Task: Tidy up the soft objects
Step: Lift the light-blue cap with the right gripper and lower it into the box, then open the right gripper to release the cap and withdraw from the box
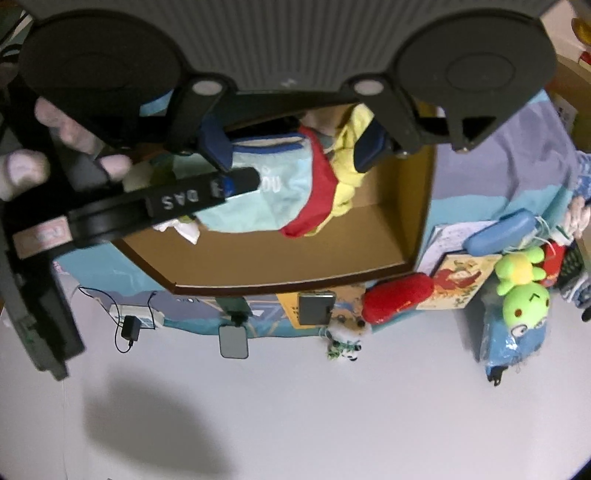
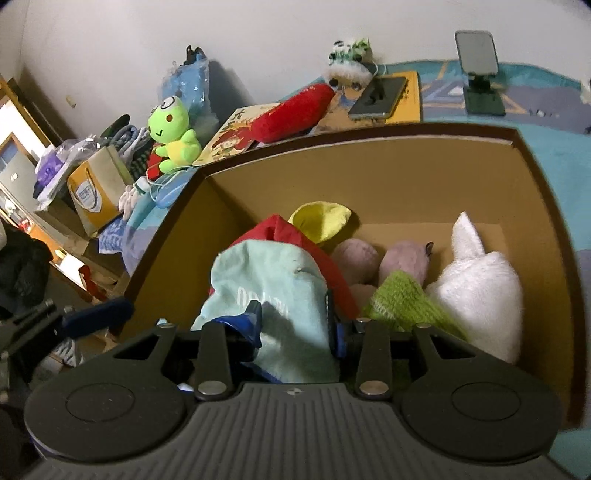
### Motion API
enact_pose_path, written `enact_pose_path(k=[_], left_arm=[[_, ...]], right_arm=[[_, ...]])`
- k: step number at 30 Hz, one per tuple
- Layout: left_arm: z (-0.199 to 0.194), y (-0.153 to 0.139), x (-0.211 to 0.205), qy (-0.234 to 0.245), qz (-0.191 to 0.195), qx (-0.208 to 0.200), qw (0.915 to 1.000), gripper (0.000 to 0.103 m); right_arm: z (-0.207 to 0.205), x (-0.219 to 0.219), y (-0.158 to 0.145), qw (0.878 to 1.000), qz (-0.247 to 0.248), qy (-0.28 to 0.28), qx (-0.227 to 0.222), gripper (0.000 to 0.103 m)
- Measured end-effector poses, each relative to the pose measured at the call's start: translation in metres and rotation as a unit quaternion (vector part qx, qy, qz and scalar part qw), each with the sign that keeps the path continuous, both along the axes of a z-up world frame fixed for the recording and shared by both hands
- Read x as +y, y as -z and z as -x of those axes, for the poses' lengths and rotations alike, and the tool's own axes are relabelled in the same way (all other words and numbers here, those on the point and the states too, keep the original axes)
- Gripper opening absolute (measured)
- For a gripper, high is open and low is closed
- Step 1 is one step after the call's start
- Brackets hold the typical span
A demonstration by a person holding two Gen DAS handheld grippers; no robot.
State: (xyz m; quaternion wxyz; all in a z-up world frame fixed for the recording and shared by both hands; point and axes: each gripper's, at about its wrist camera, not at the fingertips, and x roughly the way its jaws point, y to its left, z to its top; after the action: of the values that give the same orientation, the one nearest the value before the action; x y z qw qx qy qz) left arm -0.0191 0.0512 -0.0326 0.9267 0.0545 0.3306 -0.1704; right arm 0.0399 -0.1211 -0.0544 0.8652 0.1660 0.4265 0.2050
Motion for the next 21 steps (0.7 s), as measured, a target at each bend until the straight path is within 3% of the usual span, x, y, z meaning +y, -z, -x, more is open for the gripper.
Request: enact_pose_path(k=[6, 15, 17, 18, 21], left_arm=[[0.014, -0.013, 0.006, -0.003, 0.008, -0.008, 0.9999, 0.075], [0.027, -0.018, 0.005, 0.005, 0.023, 0.008, 0.9997, 0.077], [0.031, -0.021, 0.003, 0.005, 0.025, 0.004, 0.9997, 0.083], [0.032, -0.022, 0.003, 0.005, 0.026, 0.002, 0.9996, 0.098], [0.037, -0.028, 0.002, 0.011, 0.034, -0.009, 0.9993, 0.097]], right_arm=[[0.022, -0.003, -0.017, 1.0, 0.019, -0.002, -0.021, 0.023], [0.043, -0.021, -0.031, 0.999, -0.007, 0.041, -0.003, 0.027], [0.047, -0.025, -0.034, 0.999, -0.009, 0.051, -0.001, 0.027], [0.048, -0.026, -0.035, 0.998, -0.006, 0.056, -0.001, 0.028], [0.053, -0.028, -0.039, 0.998, -0.006, 0.059, -0.006, 0.028]])
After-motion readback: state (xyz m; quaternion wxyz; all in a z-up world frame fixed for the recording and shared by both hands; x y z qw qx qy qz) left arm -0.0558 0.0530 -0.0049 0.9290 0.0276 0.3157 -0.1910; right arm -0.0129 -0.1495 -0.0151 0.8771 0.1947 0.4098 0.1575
